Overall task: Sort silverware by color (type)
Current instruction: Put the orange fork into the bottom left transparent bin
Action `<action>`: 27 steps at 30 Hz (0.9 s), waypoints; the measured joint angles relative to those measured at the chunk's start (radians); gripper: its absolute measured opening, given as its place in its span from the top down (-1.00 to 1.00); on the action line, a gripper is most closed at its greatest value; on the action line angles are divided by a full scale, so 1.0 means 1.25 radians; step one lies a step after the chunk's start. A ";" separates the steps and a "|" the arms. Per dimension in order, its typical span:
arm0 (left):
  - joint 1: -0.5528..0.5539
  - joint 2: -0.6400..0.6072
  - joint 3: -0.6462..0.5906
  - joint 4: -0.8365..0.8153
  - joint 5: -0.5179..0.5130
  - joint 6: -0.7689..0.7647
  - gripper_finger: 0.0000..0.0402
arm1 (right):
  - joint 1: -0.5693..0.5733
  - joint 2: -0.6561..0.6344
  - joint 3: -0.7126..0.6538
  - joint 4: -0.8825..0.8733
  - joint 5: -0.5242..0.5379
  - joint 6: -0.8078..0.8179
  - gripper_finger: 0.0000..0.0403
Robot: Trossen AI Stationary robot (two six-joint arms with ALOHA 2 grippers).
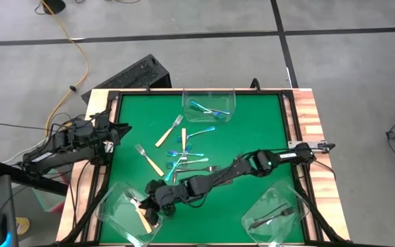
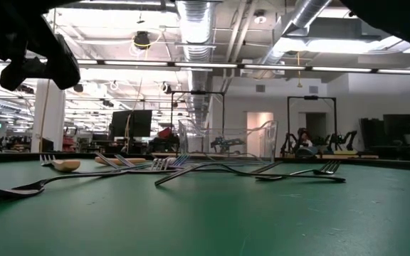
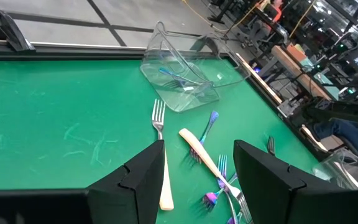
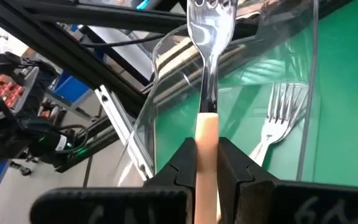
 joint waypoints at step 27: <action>0.000 0.000 0.000 0.000 -0.006 -0.001 0.12 | -0.013 0.000 0.000 -0.095 -0.067 0.013 0.81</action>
